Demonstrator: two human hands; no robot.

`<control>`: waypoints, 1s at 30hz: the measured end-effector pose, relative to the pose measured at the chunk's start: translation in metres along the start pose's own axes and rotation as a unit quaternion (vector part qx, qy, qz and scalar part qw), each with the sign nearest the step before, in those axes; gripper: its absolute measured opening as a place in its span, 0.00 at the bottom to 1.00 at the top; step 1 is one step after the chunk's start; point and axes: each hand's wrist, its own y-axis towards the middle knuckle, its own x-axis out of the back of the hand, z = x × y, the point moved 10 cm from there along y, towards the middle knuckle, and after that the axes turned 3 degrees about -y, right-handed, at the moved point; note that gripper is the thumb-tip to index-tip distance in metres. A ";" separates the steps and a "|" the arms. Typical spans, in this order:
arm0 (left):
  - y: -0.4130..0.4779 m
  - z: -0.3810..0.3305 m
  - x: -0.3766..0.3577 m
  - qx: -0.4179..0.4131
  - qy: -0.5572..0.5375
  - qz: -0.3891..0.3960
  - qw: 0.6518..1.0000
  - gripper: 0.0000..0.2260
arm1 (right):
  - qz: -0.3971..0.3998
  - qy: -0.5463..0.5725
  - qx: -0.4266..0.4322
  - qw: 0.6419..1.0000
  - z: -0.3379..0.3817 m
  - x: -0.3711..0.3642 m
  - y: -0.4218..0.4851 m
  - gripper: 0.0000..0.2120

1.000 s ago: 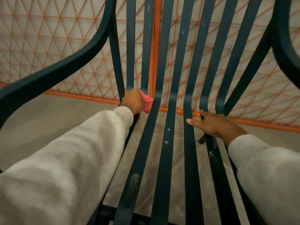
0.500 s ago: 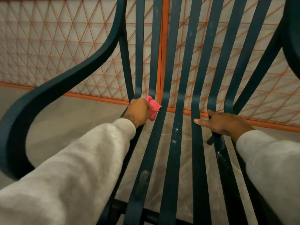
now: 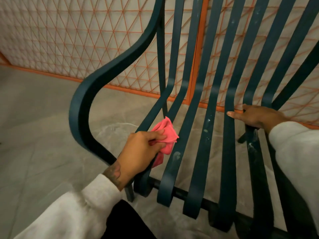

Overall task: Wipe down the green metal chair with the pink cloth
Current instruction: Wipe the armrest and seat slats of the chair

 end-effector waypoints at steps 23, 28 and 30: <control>-0.129 -0.026 0.063 -0.045 -0.089 -0.222 0.970 0.16 | -0.012 0.002 -0.012 1.000 -0.017 -0.014 0.025 0.52; -0.111 -0.072 0.014 -0.133 0.033 -0.121 0.983 0.13 | -0.022 0.021 -0.011 0.999 -0.019 -0.015 0.031 0.48; -0.106 -0.079 -0.021 -0.174 0.144 -0.066 0.972 0.13 | -0.023 0.016 -0.008 1.000 -0.017 -0.017 0.030 0.47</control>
